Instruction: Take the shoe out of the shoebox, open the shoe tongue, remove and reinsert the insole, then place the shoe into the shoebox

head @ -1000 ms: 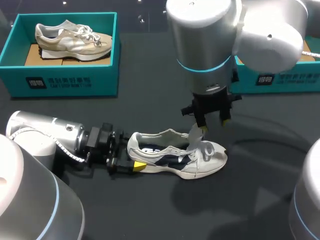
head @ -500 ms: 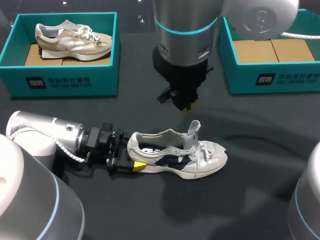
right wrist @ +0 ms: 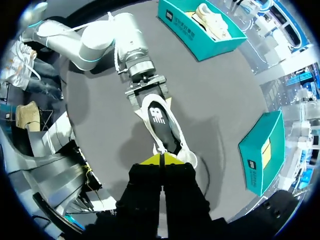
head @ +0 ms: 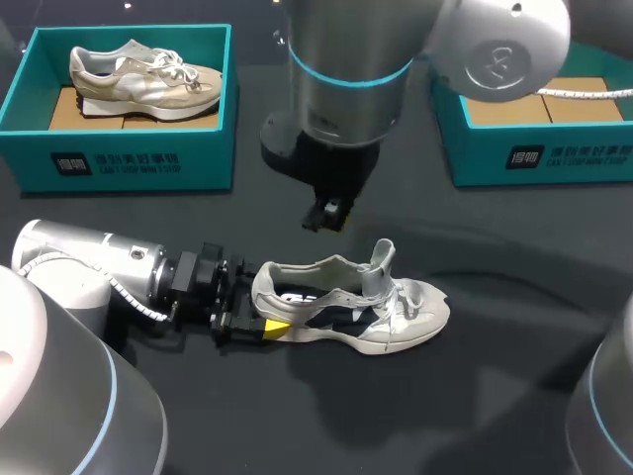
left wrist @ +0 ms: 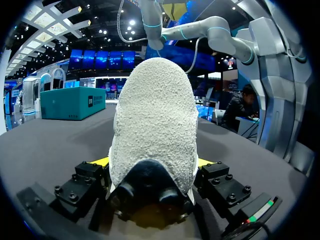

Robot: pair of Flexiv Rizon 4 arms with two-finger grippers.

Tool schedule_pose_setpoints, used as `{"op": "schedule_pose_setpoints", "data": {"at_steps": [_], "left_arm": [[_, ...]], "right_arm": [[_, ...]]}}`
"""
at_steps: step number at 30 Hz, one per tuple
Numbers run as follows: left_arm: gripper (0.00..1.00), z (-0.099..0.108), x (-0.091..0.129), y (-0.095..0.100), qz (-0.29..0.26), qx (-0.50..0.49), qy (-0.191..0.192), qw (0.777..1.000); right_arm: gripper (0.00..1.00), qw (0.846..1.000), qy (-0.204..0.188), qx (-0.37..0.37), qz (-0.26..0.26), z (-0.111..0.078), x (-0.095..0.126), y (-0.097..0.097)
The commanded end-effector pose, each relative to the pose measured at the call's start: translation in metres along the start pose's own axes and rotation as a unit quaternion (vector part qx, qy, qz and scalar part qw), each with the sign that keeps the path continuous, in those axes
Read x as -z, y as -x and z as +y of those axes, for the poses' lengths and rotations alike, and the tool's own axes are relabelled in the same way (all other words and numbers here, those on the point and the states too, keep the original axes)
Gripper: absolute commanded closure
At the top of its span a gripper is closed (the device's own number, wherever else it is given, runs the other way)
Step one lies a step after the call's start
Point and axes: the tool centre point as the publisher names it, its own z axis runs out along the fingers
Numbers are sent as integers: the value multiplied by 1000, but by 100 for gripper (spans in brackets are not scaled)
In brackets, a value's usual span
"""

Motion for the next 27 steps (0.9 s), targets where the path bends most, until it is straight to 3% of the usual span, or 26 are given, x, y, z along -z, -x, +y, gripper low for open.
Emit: {"op": "schedule_pose_setpoints", "data": {"at_steps": [1,3,7,23,27], "left_arm": [[100,0,-1,0,0,0,0,1000],[100,0,-1,0,0,0,0,1000],[100,0,-1,0,0,0,0,1000],[100,0,-1,0,0,0,0,1000],[100,0,-1,0,0,0,0,1000]], "right_arm": [[100,996,-16,85,35,10,-28,-3],[100,991,-37,121,38,19,-41,-11],[100,986,-26,158,40,24,-60,-26],[100,986,-26,158,40,24,-60,-26],[100,984,-13,175,14,28,-81,-26]]}}
